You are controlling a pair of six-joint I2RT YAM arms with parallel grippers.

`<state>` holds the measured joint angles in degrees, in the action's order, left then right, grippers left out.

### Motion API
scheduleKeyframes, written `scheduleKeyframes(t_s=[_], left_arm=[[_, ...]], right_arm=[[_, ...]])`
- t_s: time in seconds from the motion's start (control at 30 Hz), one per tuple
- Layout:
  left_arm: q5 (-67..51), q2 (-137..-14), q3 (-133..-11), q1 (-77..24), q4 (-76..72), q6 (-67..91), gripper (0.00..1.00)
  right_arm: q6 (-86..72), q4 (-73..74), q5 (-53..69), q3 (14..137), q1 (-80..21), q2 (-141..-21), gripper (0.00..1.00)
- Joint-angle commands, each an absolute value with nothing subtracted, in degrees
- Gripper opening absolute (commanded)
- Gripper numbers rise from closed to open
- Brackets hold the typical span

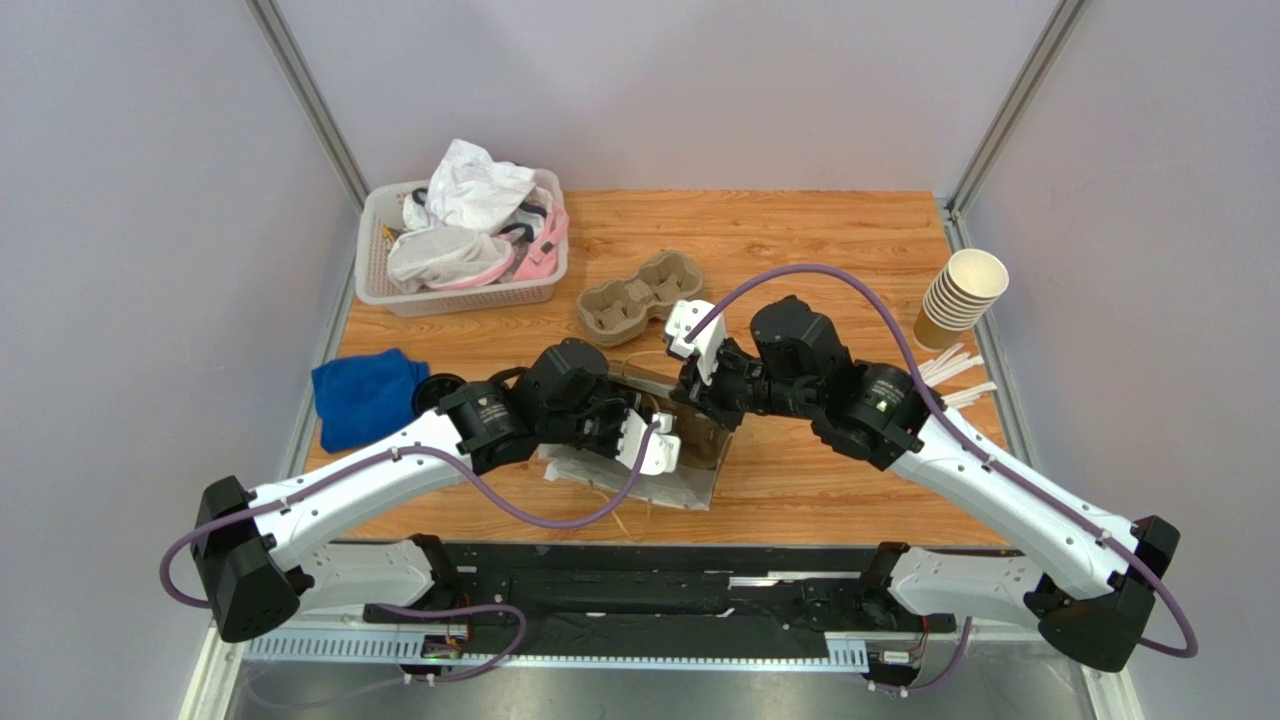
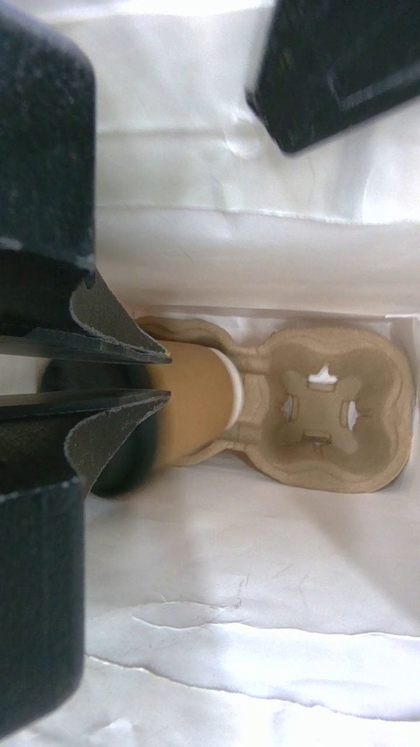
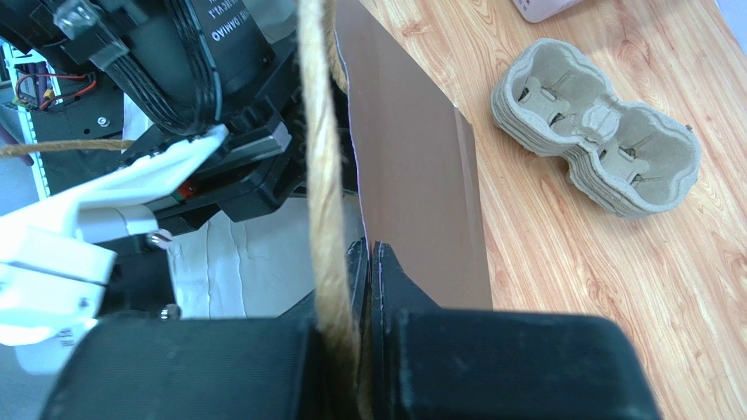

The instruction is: Pack the takeout coffee

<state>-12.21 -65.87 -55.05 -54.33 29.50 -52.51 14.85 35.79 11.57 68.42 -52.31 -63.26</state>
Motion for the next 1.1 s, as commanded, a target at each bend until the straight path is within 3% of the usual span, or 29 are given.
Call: scheduleKeyframes(t_s=[0.0,0.23,0.3,0.43,0.47,1.07], left_arm=[[-13.3,-66.9,-57.8,-54.1,31.1,-51.4,0.26],[-13.4,-65.8,-59.9,-53.6,33.6,-52.3,0.41],[-13.4,-65.3,-60.6,-53.5,36.1,-53.6,0.55],[-13.6,-64.6,-61.5,-53.5,39.5,-56.2,0.73],[-13.5,-64.6,-61.6,-53.5,41.1,-57.4,0.86],[-7.1,-75.2,-65.1,-53.5,42.1,-58.9,0.94]], right_arm=[[16.2,34.0,13.3,69.1,-51.6,-61.8,0.0],[17.1,34.0,13.5,69.0,-51.1,-62.1,0.0],[17.3,34.0,13.8,69.0,-51.0,-62.1,0.0],[17.4,33.9,14.4,69.0,-50.5,-62.5,0.0],[17.4,34.0,14.8,69.0,-50.3,-62.7,0.0],[16.7,34.2,21.7,70.8,-46.1,-65.3,0.0]])
